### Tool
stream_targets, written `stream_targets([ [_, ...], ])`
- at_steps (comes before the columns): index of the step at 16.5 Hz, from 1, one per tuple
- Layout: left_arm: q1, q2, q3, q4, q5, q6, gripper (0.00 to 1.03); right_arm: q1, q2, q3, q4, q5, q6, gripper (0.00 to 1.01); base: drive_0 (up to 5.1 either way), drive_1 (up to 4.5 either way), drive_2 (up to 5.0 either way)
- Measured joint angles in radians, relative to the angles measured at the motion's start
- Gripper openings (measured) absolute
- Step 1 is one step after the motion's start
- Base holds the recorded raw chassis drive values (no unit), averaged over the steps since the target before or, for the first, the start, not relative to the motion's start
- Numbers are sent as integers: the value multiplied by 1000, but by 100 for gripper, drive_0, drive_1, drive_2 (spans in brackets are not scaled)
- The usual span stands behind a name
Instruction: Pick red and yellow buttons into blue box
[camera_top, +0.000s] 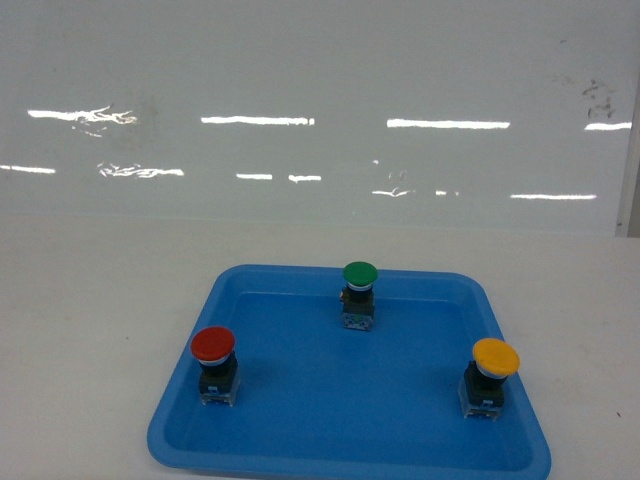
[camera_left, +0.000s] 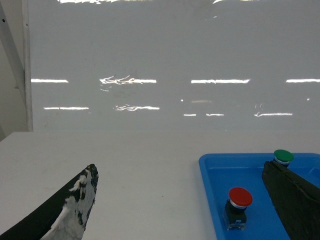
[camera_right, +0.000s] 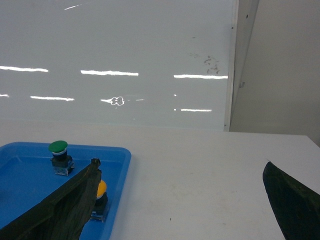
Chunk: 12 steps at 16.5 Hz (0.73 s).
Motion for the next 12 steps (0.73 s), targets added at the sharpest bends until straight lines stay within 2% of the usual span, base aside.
stream_targets([
  [12,0,0,0,0,0,0,98,0,0,0,0,0,0,98,0,0,0],
])
